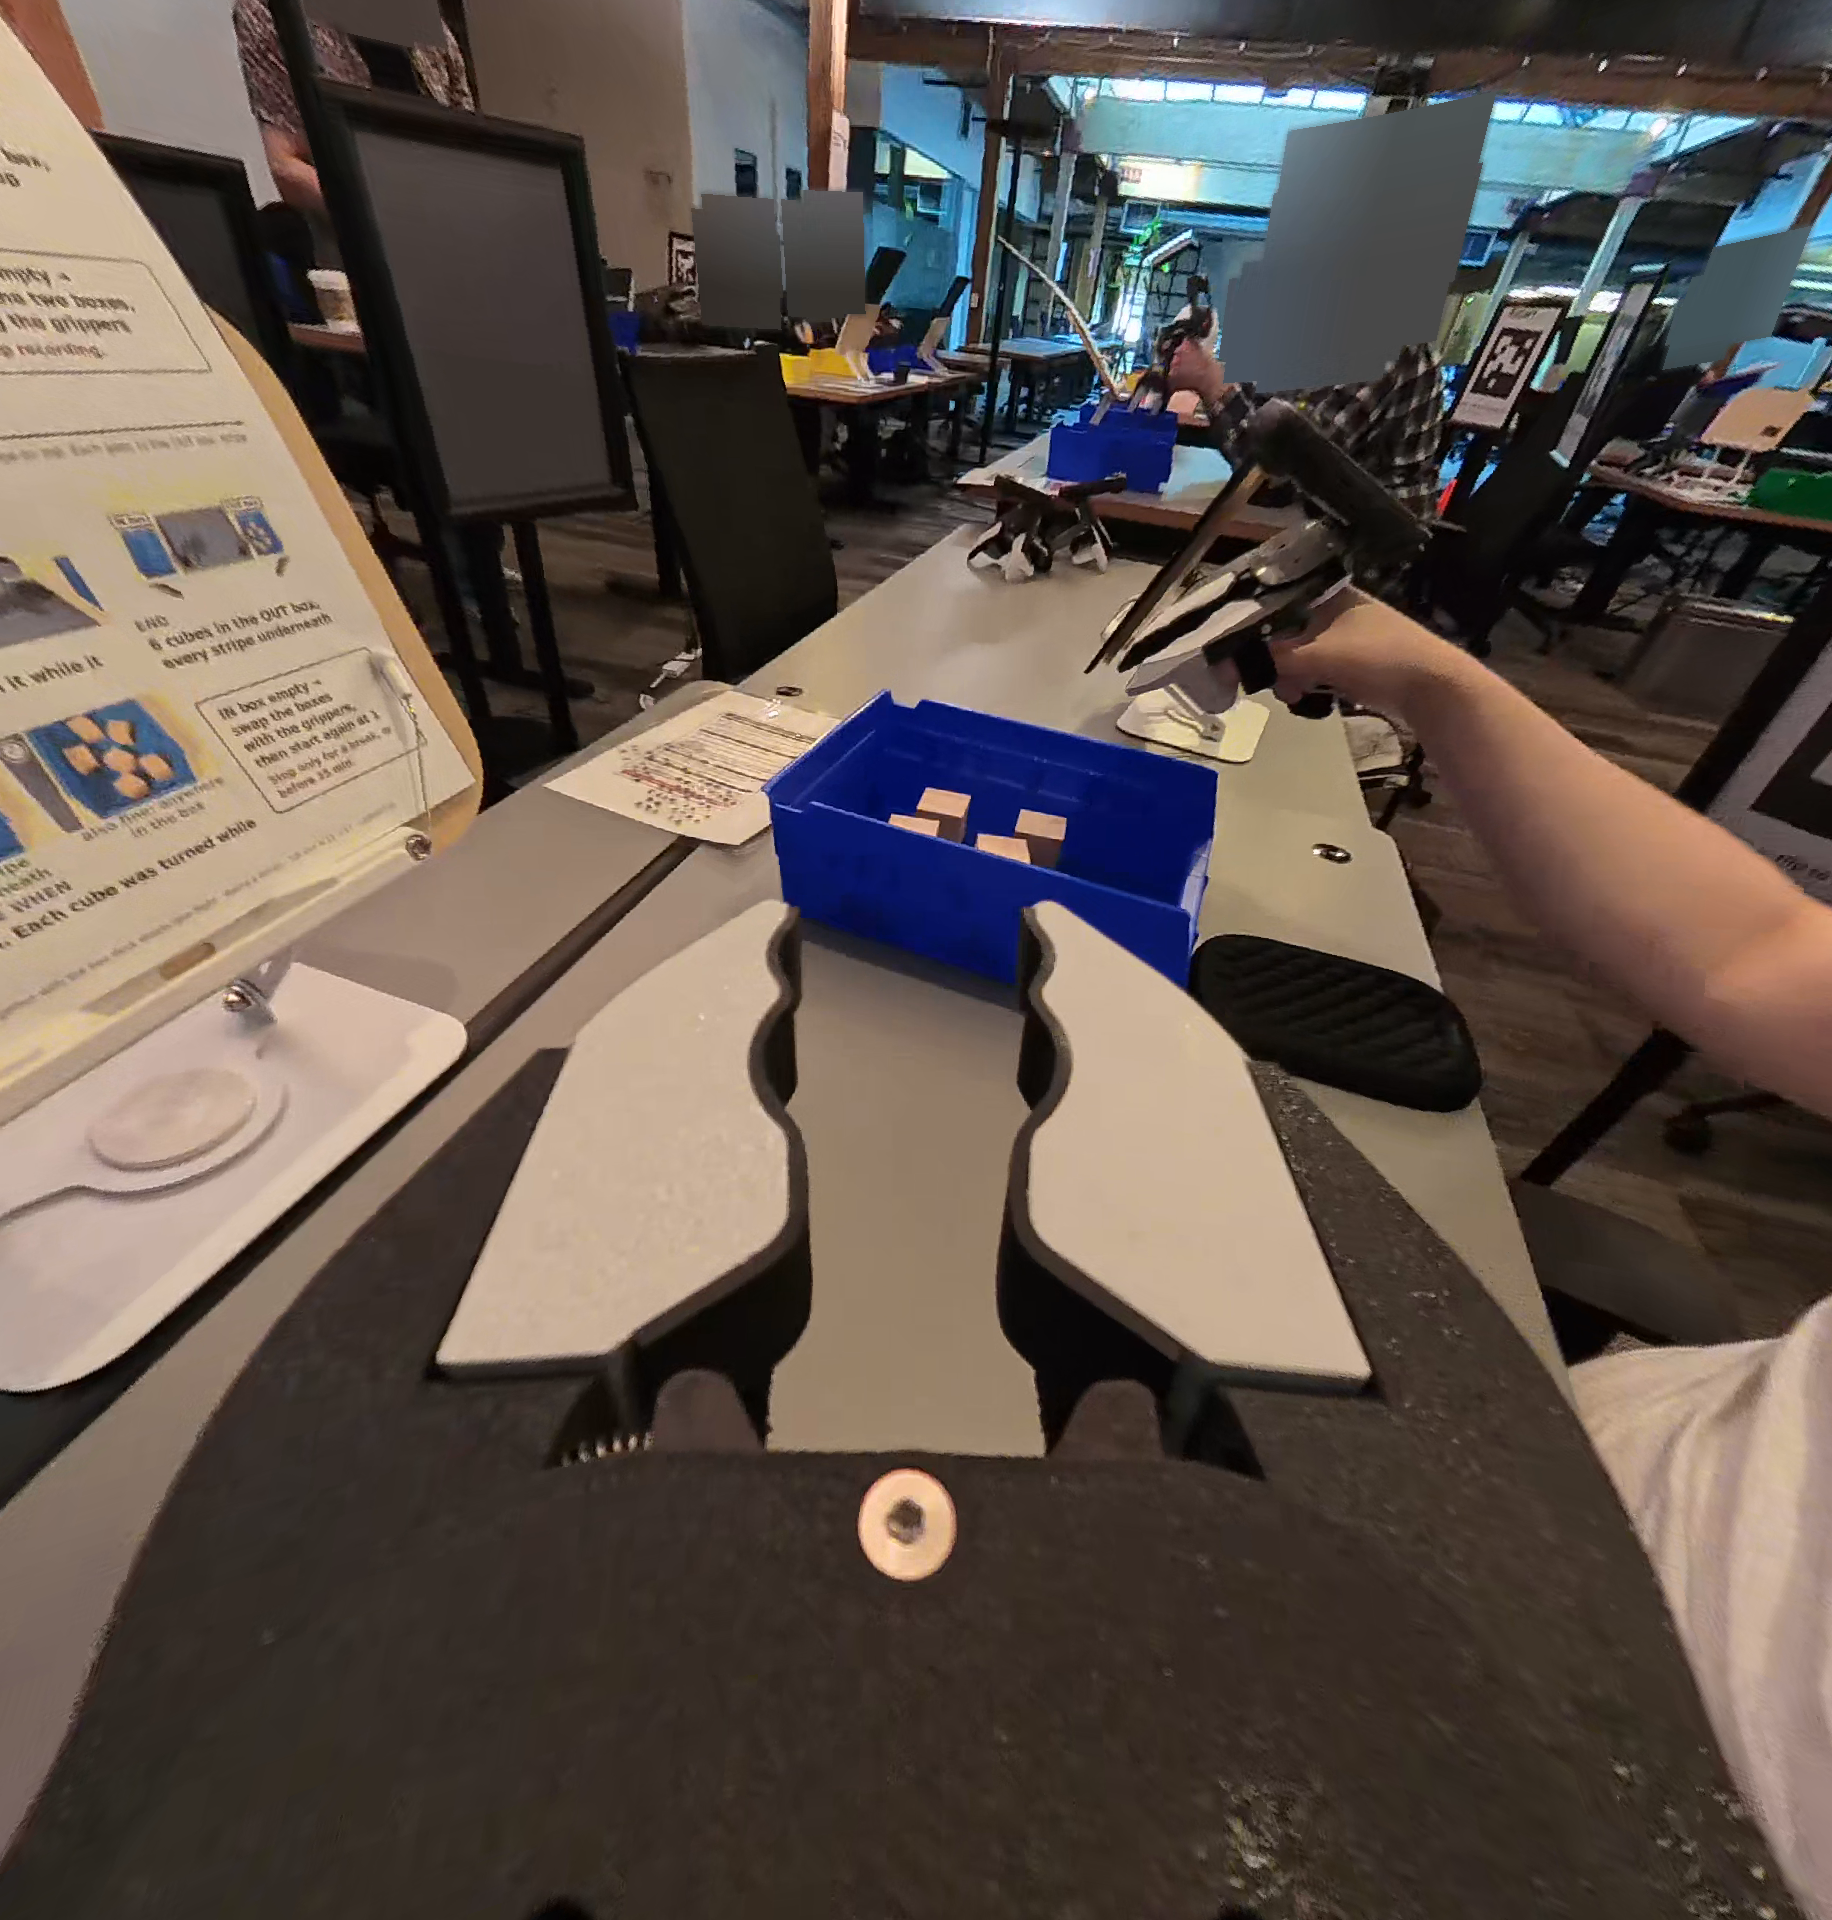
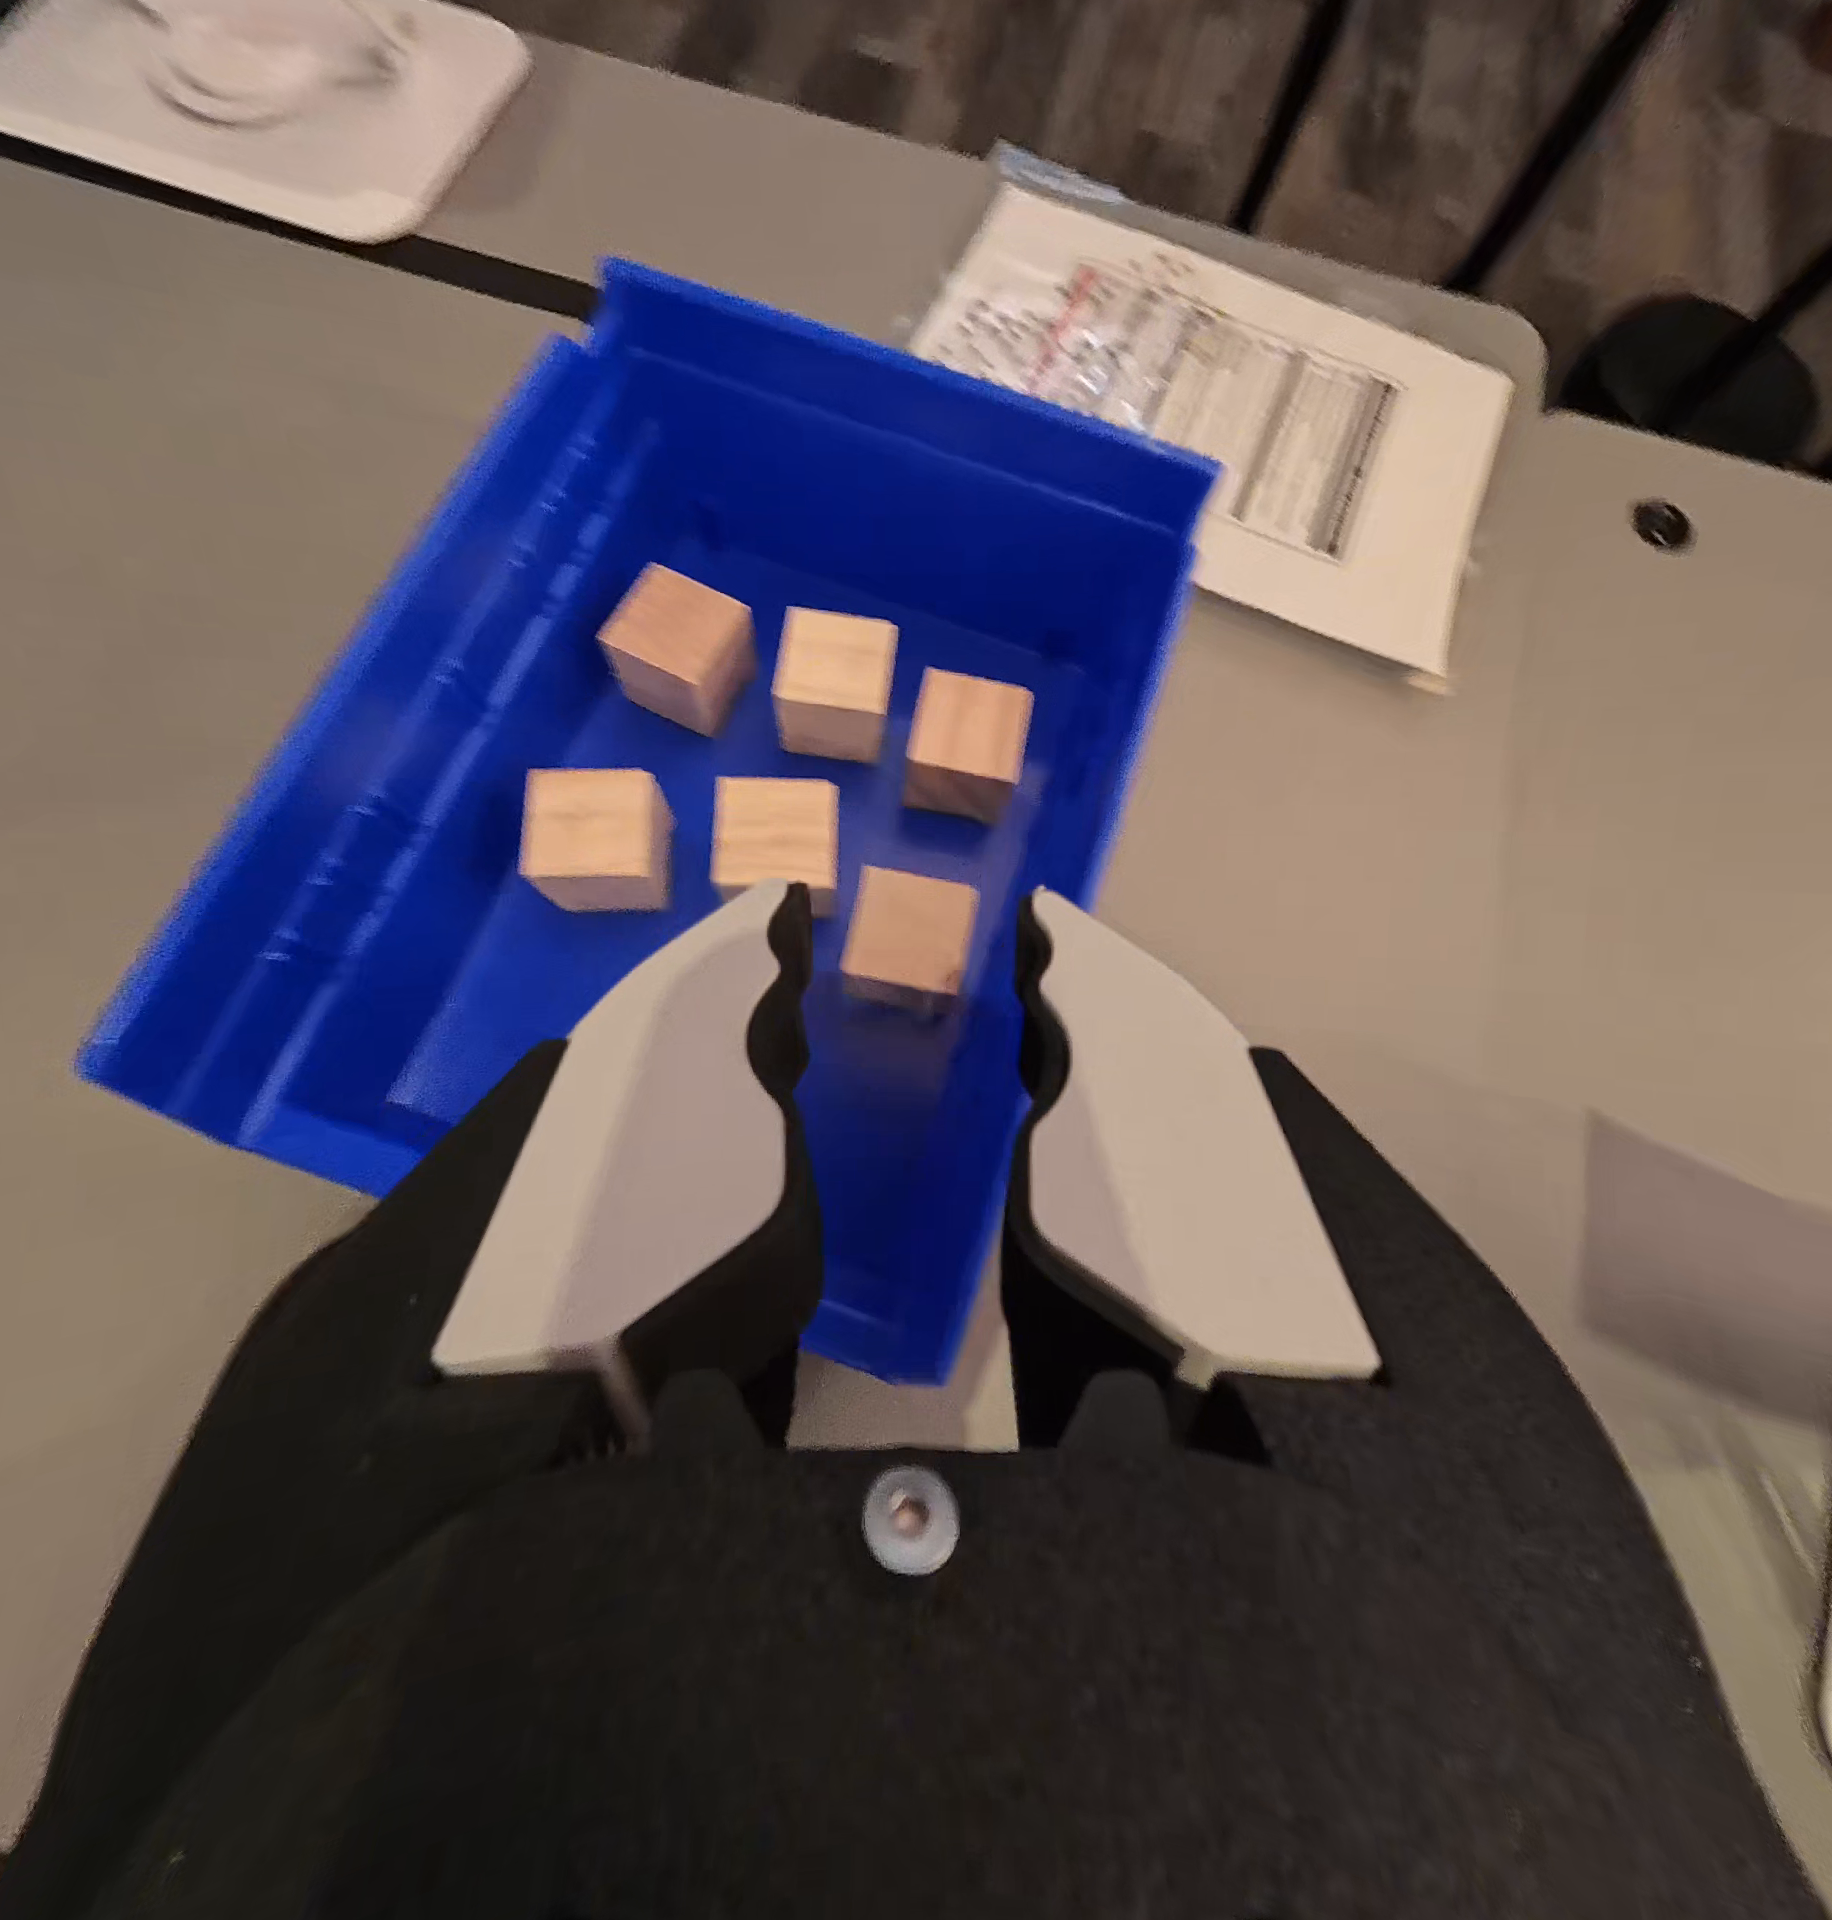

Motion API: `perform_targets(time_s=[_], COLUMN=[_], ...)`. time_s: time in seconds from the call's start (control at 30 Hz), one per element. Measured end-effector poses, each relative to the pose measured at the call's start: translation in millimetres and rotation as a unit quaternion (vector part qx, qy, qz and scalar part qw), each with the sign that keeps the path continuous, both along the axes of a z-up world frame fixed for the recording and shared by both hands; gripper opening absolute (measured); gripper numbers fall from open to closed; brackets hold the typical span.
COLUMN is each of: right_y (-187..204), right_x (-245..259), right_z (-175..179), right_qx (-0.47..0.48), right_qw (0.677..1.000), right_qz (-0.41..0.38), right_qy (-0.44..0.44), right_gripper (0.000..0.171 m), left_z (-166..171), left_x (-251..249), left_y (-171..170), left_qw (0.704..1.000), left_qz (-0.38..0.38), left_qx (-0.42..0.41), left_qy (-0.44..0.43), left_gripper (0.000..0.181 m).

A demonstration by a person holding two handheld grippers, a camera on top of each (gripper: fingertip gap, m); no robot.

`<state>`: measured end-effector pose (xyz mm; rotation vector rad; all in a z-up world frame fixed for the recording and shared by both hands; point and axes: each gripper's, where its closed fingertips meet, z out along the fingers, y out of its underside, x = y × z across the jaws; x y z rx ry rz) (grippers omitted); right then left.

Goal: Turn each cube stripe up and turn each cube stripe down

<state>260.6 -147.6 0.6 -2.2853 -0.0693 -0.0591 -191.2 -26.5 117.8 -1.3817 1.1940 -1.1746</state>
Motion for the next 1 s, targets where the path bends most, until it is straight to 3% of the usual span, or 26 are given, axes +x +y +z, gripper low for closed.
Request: perform_targets(time_s=[0.13, 0.2, 0.3, 0.47, 0.63, 0.77, 1.0], right_y=[-14, -21, -35, -50, -28, 0, 32], right_x=[40, 55, 72, 90, 75, 56, 59], right_z=[-14, -16, -16, -22, -33, -41, -72], right_qx=[-0.047, -0.065, -0.091, -0.125, -0.106, -0.112, -0.201], right_qw=[0.997, 0.994, 0.990, 0.985, 0.989, 0.988, 0.975], right_qz=[-0.063, -0.084, -0.102, -0.112, -0.087, -0.063, -0.085], right_qy=[-0.025, -0.029, -0.036, -0.032, 0.057, 0.088, 0.027], right_gripper=[0.041, 0.044, 0.048, 0.062, 0.065, 0.066, 0.060], left_z=[-2, -6, -20, -54, -101, -114, -130], left_x=[-9, -29, -86, -205, -328, -367, -371], left_y=[3, 21, 56, 100, 105, 100, 108], left_qw=[0.999, 0.990, 0.948, 0.874, 0.777, 0.765, 0.778], left_qz=[0.029, 0.103, 0.241, 0.375, 0.465, 0.485, 0.471], left_qx=[0.009, 0.034, 0.047, -0.030, -0.104, -0.145, -0.243], left_qy=[0.038, 0.095, 0.202, 0.307, 0.412, 0.397, 0.337], left_gripper=[0.041, 0.042, 0.045, 0.055, 0.062, 0.064, 0.069])
